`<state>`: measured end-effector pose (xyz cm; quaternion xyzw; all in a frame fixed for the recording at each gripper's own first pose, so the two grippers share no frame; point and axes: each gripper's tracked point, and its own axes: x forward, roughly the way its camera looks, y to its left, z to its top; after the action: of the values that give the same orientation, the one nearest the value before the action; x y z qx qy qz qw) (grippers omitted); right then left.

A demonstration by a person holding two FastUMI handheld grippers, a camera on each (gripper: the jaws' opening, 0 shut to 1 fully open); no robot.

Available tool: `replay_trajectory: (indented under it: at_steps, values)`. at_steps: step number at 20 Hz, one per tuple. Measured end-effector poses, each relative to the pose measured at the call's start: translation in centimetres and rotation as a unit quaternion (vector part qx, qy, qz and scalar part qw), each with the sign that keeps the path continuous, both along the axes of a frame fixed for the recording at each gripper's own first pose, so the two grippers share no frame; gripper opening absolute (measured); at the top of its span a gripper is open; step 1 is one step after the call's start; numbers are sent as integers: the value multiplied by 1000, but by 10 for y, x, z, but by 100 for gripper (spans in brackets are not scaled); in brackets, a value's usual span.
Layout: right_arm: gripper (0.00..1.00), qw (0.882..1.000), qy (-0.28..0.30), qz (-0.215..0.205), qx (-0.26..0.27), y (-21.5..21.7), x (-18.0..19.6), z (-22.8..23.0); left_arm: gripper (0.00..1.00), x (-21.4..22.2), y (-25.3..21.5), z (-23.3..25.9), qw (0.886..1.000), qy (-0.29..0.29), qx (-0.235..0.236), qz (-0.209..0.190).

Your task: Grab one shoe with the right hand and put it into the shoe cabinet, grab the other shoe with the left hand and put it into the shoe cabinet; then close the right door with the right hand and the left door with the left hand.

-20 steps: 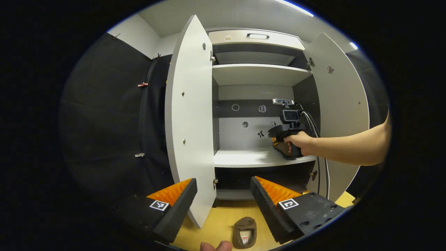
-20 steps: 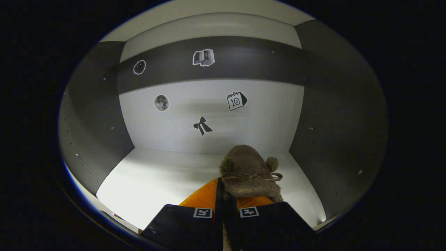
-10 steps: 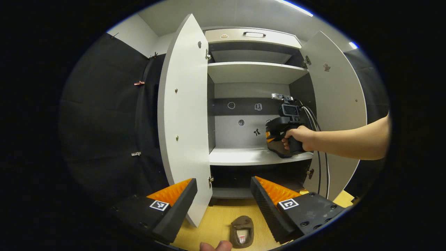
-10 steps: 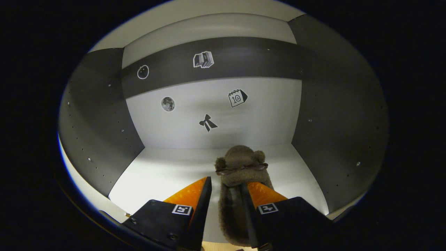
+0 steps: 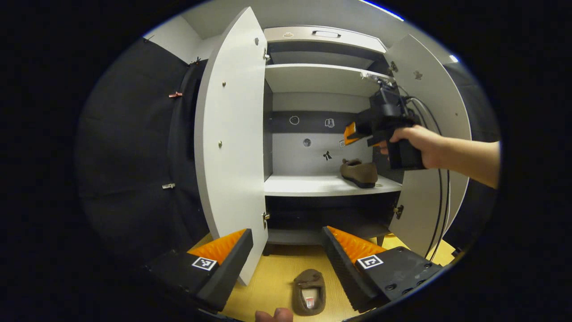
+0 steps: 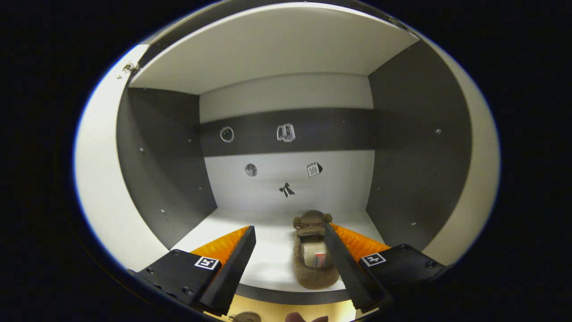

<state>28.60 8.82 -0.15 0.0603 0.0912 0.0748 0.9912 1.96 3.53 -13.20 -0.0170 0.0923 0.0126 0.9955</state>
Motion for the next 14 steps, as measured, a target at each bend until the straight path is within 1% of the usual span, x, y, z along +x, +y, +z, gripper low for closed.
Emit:
replay_trajectory:
  at_steps: [2, 4, 7, 11, 14]
  values:
    - [99, 999, -33, 2, 6, -1, -29, 19, 98, -1, -4, -28, 1000, 27, -4, -10]
    - [98, 998, -63, 13, 10, 0, -60, 33, 98, -1, -8, -56, 998, 51, -5, -25]
    - [99, 995, -99, 18, -4, -6, -103, 46, 98, -2, -15, -106, 994, 96, 13, -47]
    - [98, 993, -115, 3, 6, -21, -148, 53, 99, -2, -30, -174, 982, 163, 25, -86]
    - [98, 992, -126, -2, 2, -35, -175, 60, 96, 4, -42, -222, 972, 210, 21, -108]
